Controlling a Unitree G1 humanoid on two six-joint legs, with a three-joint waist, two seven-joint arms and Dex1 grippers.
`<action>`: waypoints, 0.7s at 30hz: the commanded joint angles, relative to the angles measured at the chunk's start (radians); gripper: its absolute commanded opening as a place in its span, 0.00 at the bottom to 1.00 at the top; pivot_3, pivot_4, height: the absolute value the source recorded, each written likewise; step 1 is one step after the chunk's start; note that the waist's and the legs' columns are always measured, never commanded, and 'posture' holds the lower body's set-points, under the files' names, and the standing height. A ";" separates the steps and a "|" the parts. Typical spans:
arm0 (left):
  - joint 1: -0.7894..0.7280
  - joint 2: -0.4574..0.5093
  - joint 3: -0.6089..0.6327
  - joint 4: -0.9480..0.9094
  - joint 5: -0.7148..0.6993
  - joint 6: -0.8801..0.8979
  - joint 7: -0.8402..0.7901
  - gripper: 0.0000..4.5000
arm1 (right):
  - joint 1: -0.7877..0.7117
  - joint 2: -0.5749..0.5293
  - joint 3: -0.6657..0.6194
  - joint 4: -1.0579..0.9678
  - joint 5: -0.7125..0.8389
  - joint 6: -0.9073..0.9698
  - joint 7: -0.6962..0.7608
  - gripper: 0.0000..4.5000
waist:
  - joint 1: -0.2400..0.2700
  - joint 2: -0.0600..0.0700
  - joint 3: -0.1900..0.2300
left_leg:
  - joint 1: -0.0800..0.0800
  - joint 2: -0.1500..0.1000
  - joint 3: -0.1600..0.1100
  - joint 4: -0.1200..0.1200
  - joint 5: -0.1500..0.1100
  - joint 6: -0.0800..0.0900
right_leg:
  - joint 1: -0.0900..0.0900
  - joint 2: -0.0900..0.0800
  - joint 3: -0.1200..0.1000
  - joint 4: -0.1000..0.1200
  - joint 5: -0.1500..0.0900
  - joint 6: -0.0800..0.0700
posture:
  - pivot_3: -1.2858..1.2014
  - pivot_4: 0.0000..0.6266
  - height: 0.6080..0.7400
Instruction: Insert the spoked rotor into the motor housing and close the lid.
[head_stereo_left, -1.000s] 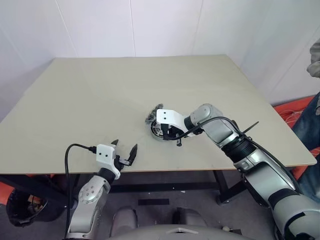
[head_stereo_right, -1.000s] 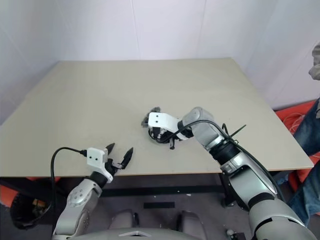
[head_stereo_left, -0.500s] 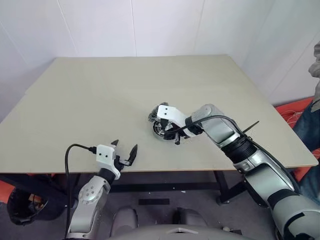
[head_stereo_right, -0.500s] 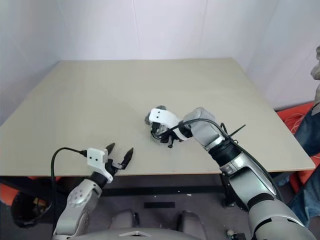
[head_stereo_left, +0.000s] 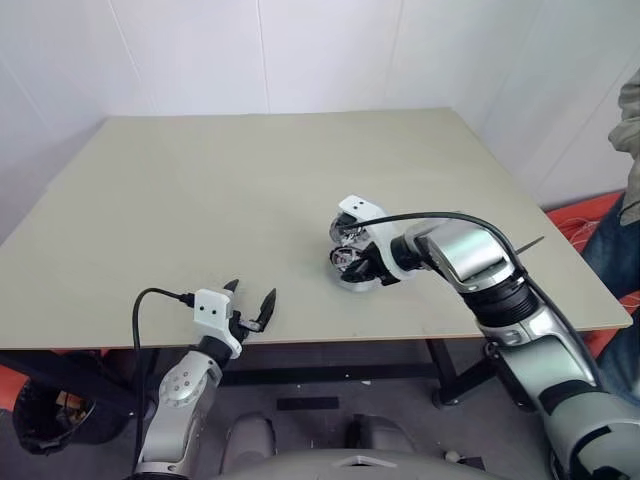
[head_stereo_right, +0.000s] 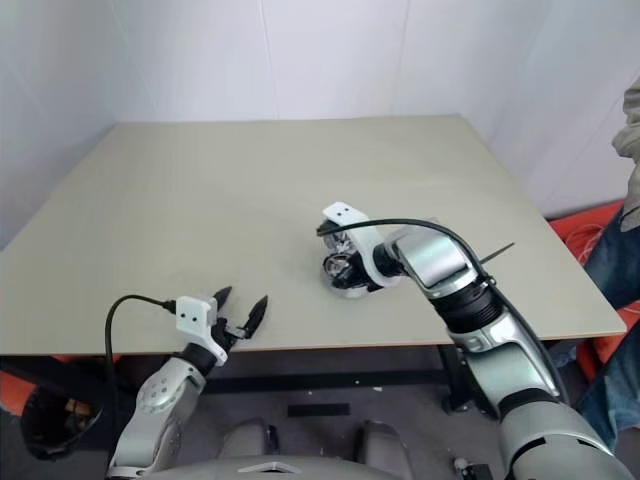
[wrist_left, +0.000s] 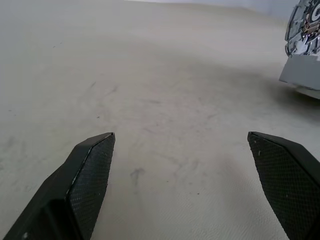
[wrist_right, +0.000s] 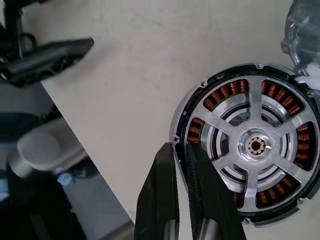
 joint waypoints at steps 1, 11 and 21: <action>-0.006 -0.002 0.001 -0.033 -0.011 -0.002 0.000 1.00 | -0.056 0.082 -0.102 0.011 0.031 0.036 -0.108 0.00 | 0.000 0.000 0.000 | 0.000 0.000 0.000 0.000 0.000 0.000 | 0.000 0.000 0.000 0.000 0.000 0.000 | 0.52 0.00 1.00; 0.004 -0.007 0.003 -0.076 -0.006 0.021 0.022 1.00 | -0.056 0.237 -0.199 0.202 0.044 -0.004 -0.334 0.00 | 0.002 0.000 0.000 | 0.002 -0.001 0.000 0.000 0.001 -0.001 | 0.001 -0.001 0.000 0.000 -0.002 0.004 | 0.52 0.00 1.00; 0.000 0.000 0.004 -0.078 -0.008 0.030 0.021 1.00 | -0.070 0.322 -0.254 0.231 0.103 -0.019 -0.429 0.63 | 0.000 0.001 0.000 | 0.006 -0.001 -0.001 -0.001 0.001 -0.002 | 0.004 -0.001 0.001 0.001 -0.002 0.005 | 0.52 0.00 1.00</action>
